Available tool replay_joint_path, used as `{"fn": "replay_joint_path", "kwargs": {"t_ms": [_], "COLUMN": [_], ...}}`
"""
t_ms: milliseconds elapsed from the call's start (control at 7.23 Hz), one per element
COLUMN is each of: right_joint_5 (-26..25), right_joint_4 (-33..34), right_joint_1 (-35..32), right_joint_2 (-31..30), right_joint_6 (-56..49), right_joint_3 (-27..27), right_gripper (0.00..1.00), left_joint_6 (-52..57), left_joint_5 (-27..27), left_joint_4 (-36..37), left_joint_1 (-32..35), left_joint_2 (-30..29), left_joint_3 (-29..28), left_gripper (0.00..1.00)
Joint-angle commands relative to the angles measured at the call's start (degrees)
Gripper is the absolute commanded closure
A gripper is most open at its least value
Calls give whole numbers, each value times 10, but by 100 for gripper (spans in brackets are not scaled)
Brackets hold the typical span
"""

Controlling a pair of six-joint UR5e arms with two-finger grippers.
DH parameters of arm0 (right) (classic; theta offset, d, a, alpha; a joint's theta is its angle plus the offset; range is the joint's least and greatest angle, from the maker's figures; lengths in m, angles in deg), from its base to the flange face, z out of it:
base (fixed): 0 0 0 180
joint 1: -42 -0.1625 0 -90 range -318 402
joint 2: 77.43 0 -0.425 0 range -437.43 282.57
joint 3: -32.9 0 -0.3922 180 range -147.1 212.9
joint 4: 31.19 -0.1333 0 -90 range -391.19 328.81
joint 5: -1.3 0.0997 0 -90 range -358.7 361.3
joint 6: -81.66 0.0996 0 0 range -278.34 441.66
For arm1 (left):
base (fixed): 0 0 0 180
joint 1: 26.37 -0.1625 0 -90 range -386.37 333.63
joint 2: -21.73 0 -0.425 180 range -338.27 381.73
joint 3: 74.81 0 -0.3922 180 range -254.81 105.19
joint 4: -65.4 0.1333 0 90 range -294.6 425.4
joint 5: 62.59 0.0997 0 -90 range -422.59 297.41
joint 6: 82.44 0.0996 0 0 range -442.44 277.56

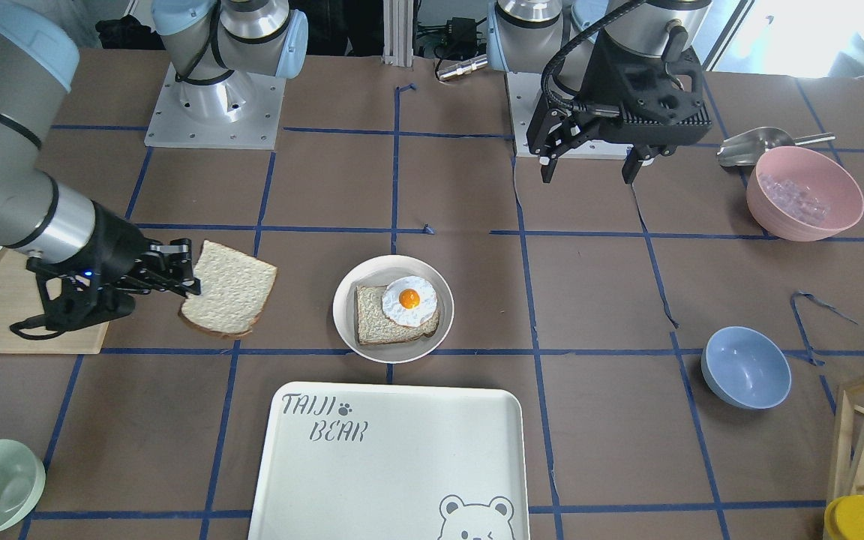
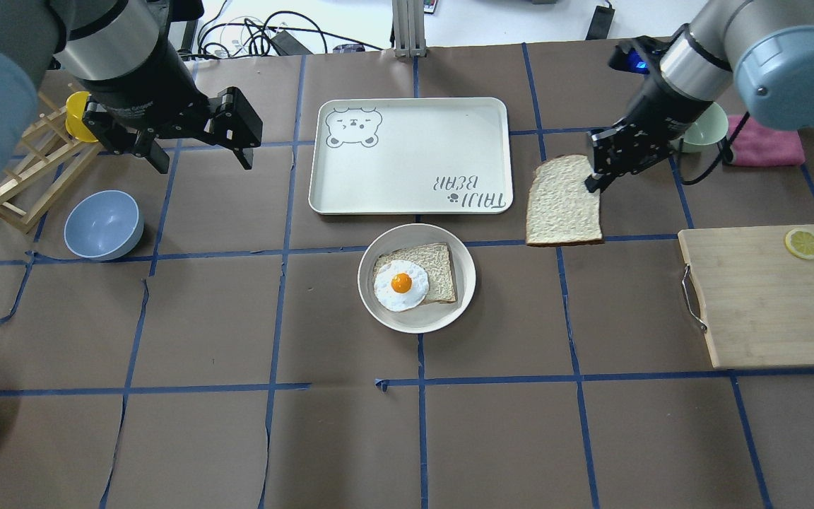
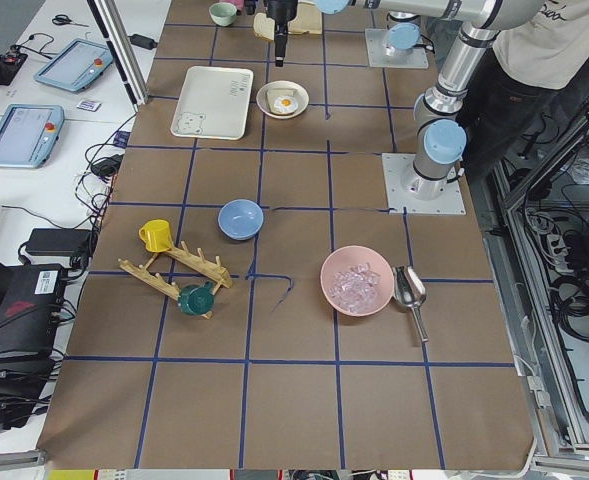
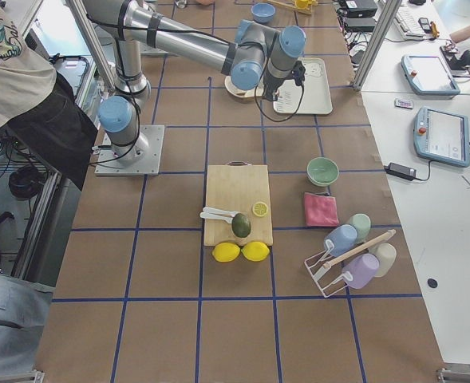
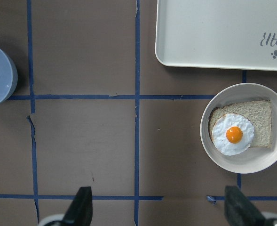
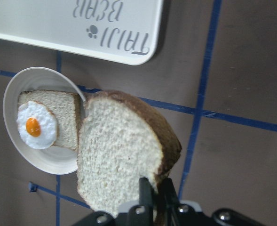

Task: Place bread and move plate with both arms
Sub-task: 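Lift the bread slice and carry it toward the white plate, then lower the bread onto the egg on the plate and release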

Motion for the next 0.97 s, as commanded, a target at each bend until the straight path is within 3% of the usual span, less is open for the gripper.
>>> {"fn": "replay_joint_path", "kwargs": {"t_ms": [0, 277, 415, 830], "right_joint_5": [47, 75, 75, 77], "right_joint_4": [94, 259, 295, 296], "right_joint_1": [-132, -167, -185, -188], "right_joint_2": [18, 40, 49, 61], "right_joint_6": [36, 36, 27, -21], "right_joint_3": [23, 113, 126, 137], "right_gripper": [100, 100, 100, 100], "left_joint_6": [0, -1, 0, 0], "left_joint_5": [0, 0, 0, 0], "left_joint_4": [0, 0, 0, 0], "left_joint_1": [0, 0, 0, 0], "left_joint_2": [0, 0, 0, 0], "left_joint_3": [0, 0, 0, 0], "left_gripper": [0, 0, 0, 0]}}
